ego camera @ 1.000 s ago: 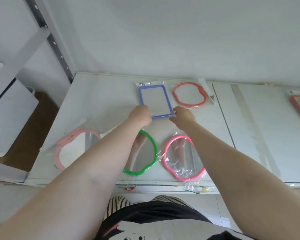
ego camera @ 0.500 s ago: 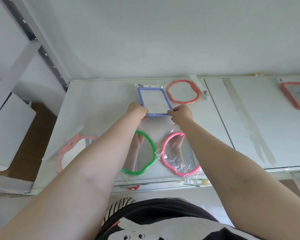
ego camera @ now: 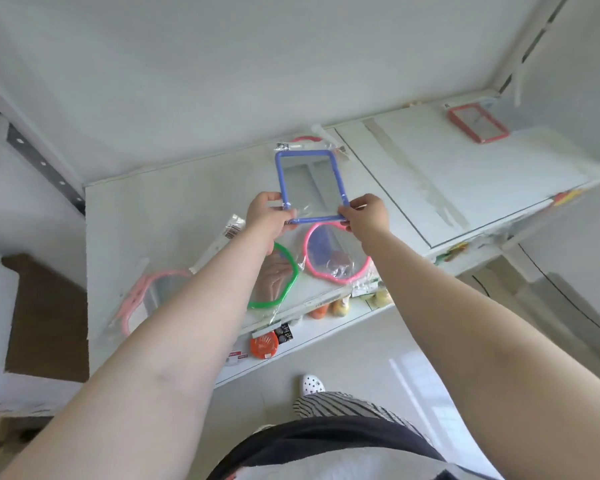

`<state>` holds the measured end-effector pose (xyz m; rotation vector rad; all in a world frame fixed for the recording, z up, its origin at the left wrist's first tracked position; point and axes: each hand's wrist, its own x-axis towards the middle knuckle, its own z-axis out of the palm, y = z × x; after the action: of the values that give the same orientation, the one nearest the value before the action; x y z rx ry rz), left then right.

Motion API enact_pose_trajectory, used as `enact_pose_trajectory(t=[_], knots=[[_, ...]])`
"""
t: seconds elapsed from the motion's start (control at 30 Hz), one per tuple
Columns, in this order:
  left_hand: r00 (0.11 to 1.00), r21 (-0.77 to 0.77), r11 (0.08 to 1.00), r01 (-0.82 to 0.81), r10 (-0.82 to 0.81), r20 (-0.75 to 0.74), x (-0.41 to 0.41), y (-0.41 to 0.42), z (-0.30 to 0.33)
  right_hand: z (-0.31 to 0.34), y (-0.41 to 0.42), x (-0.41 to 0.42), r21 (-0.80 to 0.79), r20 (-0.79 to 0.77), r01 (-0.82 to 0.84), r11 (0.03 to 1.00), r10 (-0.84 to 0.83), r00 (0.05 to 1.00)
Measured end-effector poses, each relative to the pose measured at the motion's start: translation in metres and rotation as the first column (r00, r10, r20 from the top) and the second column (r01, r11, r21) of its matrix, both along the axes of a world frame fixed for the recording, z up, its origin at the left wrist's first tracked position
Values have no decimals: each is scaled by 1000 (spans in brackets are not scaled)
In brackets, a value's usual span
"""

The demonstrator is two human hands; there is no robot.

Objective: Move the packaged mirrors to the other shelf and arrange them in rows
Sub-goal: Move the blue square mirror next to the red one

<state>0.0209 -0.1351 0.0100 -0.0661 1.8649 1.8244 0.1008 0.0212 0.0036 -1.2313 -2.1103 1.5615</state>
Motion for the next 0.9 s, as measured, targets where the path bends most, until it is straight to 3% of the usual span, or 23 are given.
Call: enact_pose_trajectory(t=[0.2,0.37,0.9], knots=[[980,33,981,190,-187,-74,61,-14,5,13,-22,79,105,38,138,985,-143,989],[933,97,928,360,-360,-17,114,-13,10,11,-31,149,104,57,272,957,-279,959],[751,-1,752,659,-659,33,281,126,-28,-27,54,360,72,171,556,828,-559,811]])
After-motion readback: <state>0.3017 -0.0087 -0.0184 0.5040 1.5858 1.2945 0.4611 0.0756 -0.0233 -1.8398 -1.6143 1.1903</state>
